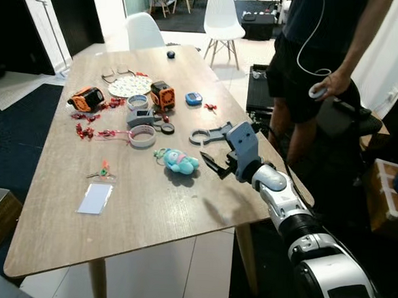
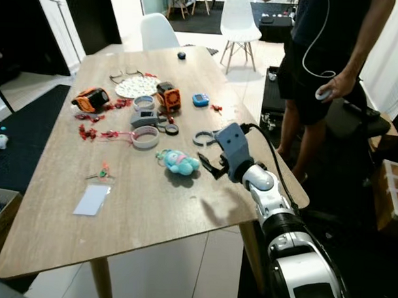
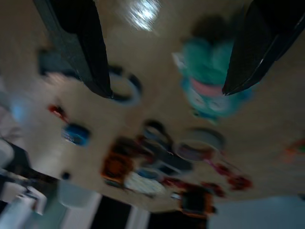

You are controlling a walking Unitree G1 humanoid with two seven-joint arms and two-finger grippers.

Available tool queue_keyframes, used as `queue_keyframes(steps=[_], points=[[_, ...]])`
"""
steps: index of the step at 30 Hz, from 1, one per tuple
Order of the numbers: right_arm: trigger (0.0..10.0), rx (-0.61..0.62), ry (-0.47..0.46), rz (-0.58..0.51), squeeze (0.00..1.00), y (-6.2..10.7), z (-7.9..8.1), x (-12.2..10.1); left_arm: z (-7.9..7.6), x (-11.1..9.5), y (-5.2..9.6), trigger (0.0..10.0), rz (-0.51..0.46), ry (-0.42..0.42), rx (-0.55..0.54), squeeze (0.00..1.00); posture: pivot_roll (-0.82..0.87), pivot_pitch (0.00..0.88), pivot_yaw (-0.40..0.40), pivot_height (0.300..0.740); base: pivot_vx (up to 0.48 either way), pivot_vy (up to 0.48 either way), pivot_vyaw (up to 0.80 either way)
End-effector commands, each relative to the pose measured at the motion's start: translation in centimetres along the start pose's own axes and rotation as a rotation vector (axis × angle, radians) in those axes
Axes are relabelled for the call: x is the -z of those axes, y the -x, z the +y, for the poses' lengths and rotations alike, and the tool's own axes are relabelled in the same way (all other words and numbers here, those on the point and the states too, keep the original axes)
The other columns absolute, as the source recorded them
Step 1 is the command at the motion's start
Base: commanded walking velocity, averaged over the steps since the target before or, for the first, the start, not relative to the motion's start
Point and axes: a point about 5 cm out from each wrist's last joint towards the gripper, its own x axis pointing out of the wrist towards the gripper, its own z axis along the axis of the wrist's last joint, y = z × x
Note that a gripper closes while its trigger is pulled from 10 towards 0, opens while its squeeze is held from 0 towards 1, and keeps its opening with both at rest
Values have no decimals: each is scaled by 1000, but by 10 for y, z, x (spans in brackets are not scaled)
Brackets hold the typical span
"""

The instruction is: Hang keys on a hook

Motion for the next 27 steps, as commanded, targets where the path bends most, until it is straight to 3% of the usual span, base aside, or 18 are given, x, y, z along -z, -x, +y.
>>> queue_keyframes(steps=[1, 4, 8, 15, 27], points=[[10000, -17, 1, -17, 0, -1, 4, -1, 2, 2, 1, 10000, 8, -16, -3, 0, -109, 0, 47, 740, 0, 0, 800], [10000, 8, 1, -4, 0, 4, -4, 1, 3, 2, 1, 10000, 12, -25, -1, 0, -110, 0, 54, 740, 0, 0, 800], [10000, 94, 24, 36, 0, 17, -31, 5, 3, 2, 1, 10000, 13, -12, -3, 0, -115, 0, 62, 740, 0, 0, 800], [10000, 130, 40, 53, 0, 25, -44, 5, 3, 2, 1, 10000, 19, -26, 2, 0, -115, 0, 62, 740, 0, 0, 796], [10000, 134, 46, 66, 0, 29, -47, 8, 2, 4, 1, 10000, 28, -46, 11, 0, -125, 0, 70, 740, 0, 0, 794]])
